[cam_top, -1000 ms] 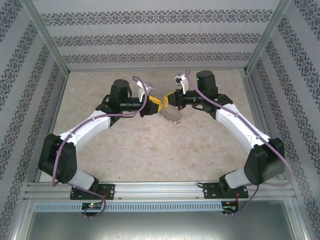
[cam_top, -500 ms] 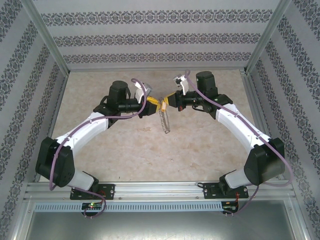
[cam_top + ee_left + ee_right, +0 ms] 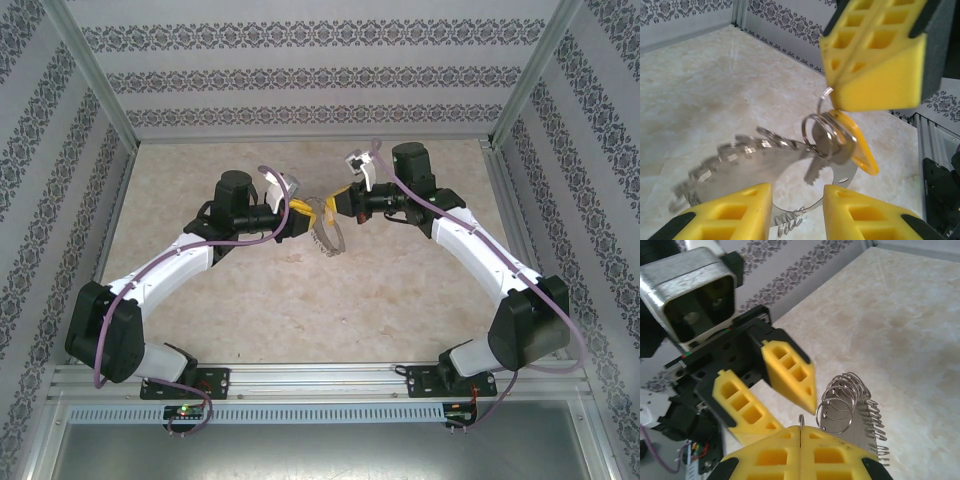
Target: Put the keys on the keyring
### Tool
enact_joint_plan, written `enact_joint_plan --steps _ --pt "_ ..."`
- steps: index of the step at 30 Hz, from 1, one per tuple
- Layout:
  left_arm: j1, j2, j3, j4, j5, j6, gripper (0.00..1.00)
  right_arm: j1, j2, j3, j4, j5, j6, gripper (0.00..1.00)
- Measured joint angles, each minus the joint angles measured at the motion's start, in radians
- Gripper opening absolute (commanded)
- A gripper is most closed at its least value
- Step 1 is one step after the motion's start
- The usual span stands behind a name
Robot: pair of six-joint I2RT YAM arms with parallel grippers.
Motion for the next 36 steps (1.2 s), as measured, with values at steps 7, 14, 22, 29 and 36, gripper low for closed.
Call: enact_joint_plan --steps 7,14,22,29,36 --pt "0.000 0.013 0.002 0.024 -0.020 0.000 0.32 -0.024 0.000 0.000 0.032 -0.165 0.011 0.00" --pt "0.000 0.030 0.002 0.079 -0.027 0.000 0.32 -0.030 0.010 0.000 0.038 -0.250 0.032 0.00" --pt "0.000 0.048 0.002 0.113 0.076 -0.015 0.32 -0.037 0.032 0.000 0.053 -0.275 0.060 0.00" --pt "0.000 0.047 0.002 0.145 0.132 -0.040 0.34 -0.037 0.042 0.000 0.071 -0.274 0.083 0.00" --pt "-0.001 0.047 0.002 0.178 0.188 -0.079 0.36 -0.036 0.048 0.000 0.112 -0.249 0.114 0.00"
